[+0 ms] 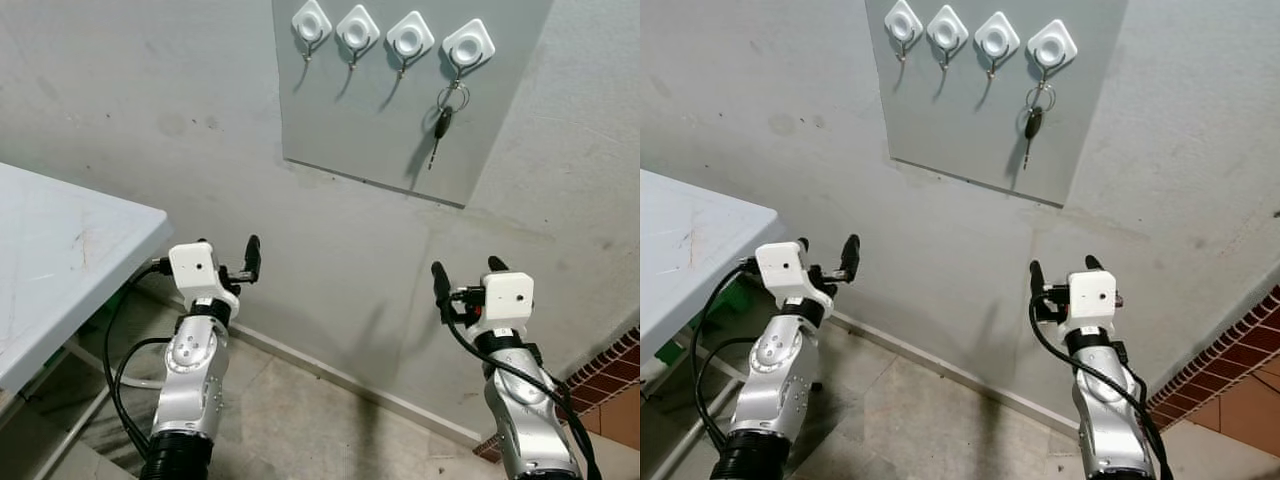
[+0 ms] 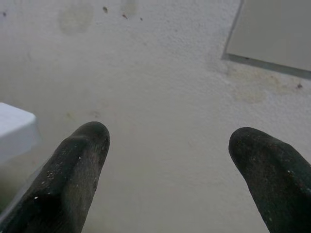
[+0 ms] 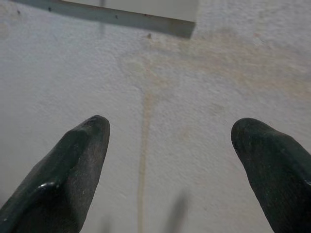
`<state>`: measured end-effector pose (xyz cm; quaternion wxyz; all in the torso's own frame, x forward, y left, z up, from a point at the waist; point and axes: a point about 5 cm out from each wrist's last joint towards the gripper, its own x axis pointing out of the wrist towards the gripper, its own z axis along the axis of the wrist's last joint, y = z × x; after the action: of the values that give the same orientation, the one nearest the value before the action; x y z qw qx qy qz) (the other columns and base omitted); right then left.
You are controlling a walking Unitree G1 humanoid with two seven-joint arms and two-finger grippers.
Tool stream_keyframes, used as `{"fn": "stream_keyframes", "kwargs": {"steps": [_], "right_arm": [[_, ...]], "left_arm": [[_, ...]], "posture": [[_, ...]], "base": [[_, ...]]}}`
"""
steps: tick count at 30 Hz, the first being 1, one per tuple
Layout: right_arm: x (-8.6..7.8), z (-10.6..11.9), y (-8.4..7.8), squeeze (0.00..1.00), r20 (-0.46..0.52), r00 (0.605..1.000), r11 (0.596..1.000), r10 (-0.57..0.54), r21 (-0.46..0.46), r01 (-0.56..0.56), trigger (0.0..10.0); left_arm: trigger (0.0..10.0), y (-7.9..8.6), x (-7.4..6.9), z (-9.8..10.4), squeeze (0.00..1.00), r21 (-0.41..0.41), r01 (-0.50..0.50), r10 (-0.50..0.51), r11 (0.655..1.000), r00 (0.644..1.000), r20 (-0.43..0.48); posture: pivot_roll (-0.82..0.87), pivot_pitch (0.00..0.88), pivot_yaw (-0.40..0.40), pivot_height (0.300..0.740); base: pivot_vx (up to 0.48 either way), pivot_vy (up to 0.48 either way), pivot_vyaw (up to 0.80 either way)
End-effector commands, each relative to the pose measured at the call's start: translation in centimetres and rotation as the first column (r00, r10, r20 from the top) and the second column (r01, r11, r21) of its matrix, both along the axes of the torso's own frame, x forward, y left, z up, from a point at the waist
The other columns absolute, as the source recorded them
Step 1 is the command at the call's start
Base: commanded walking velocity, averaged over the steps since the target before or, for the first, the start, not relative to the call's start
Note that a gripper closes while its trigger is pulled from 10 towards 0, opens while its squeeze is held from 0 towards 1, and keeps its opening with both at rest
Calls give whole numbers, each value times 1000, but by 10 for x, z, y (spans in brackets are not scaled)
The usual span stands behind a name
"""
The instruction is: Hang keys on a hook
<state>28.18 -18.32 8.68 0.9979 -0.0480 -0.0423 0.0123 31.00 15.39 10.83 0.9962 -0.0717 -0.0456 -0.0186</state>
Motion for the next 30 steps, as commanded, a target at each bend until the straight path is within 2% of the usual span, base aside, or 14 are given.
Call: {"fn": "stream_keyframes", "kwargs": {"steps": [1,30], "right_arm": [[1,1,3,0,6,1000,1000,14,0,-14,10000],[2,2,2,0,7,1000,1000,29,4,-29,10000]], "left_arm": [[10000,1,1,-1,0,7,-3,3,1000,1000,-6],[10000,-4,2,-2,0,-24,8,-9,1000,1000,-30]], "posture": [[-14,0,3,740],[-13,0,-10,740]], "base": [[0,0,781],[0,0,781]]}}
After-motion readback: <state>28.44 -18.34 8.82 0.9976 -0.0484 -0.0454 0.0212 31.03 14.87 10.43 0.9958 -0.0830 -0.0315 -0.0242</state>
